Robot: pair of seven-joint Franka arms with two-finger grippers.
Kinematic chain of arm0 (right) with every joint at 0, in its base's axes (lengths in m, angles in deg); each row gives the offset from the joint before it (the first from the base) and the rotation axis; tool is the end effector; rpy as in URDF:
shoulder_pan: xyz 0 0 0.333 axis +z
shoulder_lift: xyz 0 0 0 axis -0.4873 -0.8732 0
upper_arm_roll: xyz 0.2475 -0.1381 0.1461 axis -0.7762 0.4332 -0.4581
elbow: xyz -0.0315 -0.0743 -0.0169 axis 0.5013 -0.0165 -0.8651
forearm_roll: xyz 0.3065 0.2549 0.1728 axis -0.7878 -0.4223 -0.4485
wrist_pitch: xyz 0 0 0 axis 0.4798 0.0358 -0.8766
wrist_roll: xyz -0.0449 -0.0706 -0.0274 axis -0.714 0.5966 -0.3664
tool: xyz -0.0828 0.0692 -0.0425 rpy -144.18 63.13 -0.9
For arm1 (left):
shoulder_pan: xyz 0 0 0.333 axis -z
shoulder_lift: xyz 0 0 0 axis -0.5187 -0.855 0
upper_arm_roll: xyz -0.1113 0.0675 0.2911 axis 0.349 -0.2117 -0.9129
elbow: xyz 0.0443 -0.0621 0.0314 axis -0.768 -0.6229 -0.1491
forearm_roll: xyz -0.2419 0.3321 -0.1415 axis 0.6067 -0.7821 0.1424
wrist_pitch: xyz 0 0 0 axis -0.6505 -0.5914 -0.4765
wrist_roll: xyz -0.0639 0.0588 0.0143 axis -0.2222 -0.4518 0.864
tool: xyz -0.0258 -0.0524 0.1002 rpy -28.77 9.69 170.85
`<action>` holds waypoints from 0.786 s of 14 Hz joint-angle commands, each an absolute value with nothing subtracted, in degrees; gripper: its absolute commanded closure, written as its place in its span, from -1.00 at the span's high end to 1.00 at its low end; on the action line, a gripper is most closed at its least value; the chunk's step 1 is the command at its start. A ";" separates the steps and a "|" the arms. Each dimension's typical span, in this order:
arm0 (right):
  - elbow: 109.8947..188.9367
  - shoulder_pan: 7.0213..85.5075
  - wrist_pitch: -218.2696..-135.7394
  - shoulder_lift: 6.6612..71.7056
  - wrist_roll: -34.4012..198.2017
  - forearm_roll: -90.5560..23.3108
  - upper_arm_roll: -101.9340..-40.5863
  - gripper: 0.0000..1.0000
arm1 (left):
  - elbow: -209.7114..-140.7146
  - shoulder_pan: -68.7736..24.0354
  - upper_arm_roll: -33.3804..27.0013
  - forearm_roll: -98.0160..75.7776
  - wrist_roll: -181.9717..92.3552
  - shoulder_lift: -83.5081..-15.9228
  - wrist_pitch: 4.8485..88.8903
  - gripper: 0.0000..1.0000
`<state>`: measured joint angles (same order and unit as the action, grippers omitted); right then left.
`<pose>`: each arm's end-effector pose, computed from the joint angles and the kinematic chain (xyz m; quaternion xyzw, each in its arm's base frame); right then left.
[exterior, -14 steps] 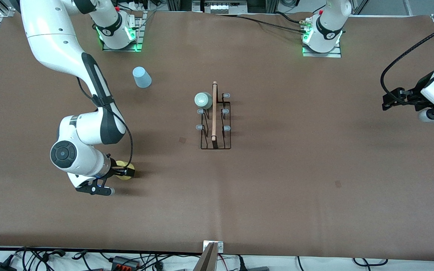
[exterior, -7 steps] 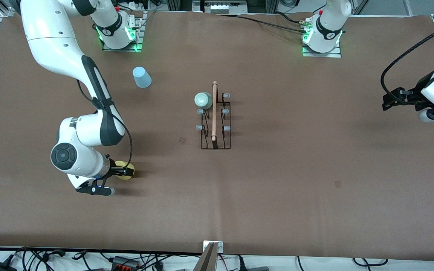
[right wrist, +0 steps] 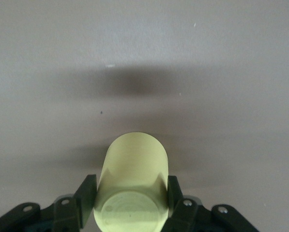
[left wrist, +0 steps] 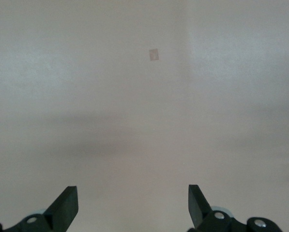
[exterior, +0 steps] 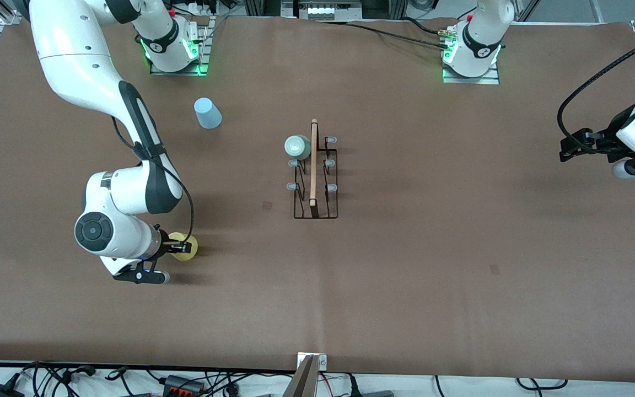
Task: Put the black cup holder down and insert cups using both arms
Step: 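Carry the yellow cup to the rack with the right gripper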
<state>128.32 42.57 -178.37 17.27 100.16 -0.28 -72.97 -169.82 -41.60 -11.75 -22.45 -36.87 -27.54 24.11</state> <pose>0.7490 0.1408 0.2096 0.9978 -0.0381 -0.0545 0.0077 0.6159 0.0141 0.5514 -0.9994 0.0091 0.0299 0.0147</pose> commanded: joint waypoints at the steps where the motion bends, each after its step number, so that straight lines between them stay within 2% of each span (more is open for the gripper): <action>1: 126.60 42.52 -173.46 19.74 99.85 -0.47 -74.42 -0.41 | -168.84 -41.79 -11.94 -22.22 -35.55 -27.52 23.13 1.00; 4: 125.11 43.58 -171.51 25.02 101.68 -0.29 -79.33 -0.42 | -168.84 -41.79 -11.94 -22.31 -35.55 -27.52 23.22 1.00; 8: 116.77 49.54 -169.15 25.21 105.98 -0.64 -81.45 -0.42 | -168.84 -41.79 -11.94 -22.31 -35.55 -27.52 23.13 1.00; 11: 116.14 54.38 -169.49 25.12 115.48 -0.47 -82.51 -0.42 | -168.84 -41.79 -11.94 -22.31 -35.55 -27.52 23.13 1.00</action>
